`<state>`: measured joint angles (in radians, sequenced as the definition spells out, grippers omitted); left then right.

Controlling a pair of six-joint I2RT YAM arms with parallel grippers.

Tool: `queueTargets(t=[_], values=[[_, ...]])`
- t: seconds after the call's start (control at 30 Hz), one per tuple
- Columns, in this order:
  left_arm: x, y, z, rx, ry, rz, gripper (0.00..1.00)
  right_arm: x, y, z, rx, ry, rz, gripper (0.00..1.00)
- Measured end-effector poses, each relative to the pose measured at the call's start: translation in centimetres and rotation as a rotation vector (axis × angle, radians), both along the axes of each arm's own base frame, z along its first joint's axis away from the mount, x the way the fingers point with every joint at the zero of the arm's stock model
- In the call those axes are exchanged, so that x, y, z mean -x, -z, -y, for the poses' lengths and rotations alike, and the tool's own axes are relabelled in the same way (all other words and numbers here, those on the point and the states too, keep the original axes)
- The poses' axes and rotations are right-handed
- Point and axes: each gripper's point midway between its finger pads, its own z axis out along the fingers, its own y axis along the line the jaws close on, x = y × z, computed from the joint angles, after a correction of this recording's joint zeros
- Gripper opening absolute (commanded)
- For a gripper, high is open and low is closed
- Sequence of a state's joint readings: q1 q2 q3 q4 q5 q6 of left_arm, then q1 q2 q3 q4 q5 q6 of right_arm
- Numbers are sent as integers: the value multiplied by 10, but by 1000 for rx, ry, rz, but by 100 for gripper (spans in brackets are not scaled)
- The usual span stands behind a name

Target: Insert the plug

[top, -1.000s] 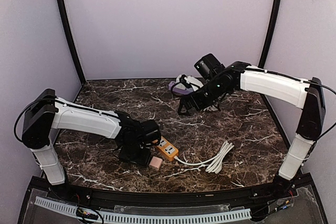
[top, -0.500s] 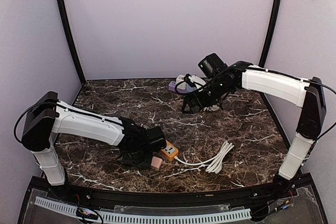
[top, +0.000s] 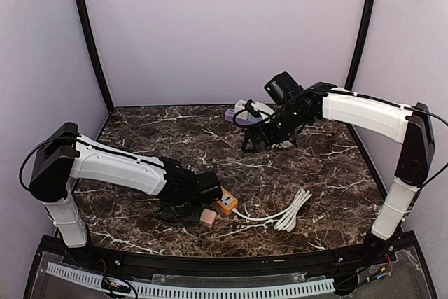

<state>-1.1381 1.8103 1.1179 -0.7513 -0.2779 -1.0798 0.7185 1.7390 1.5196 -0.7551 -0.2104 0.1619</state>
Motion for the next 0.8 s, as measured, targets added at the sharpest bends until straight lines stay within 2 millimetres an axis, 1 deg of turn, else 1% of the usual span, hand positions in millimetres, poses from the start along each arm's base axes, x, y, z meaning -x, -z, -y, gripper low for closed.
queueTargets(t=[0.07,0.1,0.17,0.23,0.3,0.5,0.63,0.73,0.8], values=[[-1,-1,-3,-16,9,6,10,0,0,0,1,1,0,99],[-2,-1,-4,-20,13,11,3,0,0,0,2,1,0,99],[-3,-4,-6,-31,31,20,1,0,0,1,6,3,0,99],[-4,-10,-7,-33,53,33,1,0,-1,2,8,4,-2,99],[-7,-21,-8,-26,81,58,1,0,-7,2,8,9,-1,99],[-18,-59,-8,11,164,158,1,-10,-42,-5,-45,27,47,99],[-26,-85,-8,29,233,230,1,-13,-56,-8,-69,44,56,99],[-33,-99,-10,37,275,274,1,-16,-67,-8,-86,58,64,99],[-38,-107,-11,40,302,297,1,-18,-78,-9,-103,68,78,99]])
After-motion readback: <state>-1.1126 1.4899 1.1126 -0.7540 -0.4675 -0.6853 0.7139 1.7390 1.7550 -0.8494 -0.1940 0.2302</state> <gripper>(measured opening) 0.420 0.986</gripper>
